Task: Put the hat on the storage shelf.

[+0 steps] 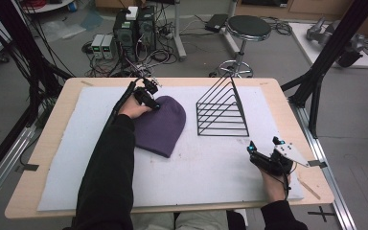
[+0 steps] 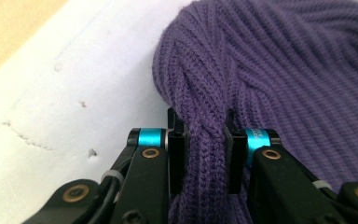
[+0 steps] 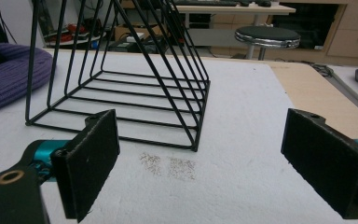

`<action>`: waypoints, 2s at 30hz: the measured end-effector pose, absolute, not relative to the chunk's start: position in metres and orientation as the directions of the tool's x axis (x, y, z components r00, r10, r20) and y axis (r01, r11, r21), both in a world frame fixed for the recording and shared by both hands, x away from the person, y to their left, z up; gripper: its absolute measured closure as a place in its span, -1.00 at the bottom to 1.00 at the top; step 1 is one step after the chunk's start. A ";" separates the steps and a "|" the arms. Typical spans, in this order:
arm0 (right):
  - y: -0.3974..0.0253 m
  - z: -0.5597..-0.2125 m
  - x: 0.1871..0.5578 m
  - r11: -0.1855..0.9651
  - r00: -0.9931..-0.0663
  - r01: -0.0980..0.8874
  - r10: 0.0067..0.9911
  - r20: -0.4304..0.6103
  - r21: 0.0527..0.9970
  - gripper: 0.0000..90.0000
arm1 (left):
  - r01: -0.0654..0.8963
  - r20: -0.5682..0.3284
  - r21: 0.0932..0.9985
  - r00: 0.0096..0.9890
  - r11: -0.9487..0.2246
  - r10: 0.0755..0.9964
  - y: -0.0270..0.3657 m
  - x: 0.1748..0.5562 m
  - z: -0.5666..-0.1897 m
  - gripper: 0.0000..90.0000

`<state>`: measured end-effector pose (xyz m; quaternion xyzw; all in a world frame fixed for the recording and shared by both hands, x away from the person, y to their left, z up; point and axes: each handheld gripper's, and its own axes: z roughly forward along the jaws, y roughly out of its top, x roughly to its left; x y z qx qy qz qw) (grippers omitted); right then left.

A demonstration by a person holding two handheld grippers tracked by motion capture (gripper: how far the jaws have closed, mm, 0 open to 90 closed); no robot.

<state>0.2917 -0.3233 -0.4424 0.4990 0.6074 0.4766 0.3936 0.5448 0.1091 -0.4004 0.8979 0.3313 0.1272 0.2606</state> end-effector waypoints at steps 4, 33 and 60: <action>-0.324 -0.442 0.291 0.044 -0.190 0.232 0.982 0.001 0.972 -0.77 | 0.511 0.041 0.600 0.749 -0.615 0.661 0.113 0.537 -0.384 0.70; -0.320 -0.443 0.293 0.041 -0.203 0.235 0.979 0.008 0.971 -0.77 | 0.340 0.093 0.814 0.724 -0.471 0.683 0.145 0.460 -0.324 0.69; -0.315 -0.442 0.293 0.049 -0.227 0.212 0.974 0.000 0.976 -0.77 | 0.059 0.145 0.964 0.705 -0.261 0.694 0.150 0.376 -0.280 0.67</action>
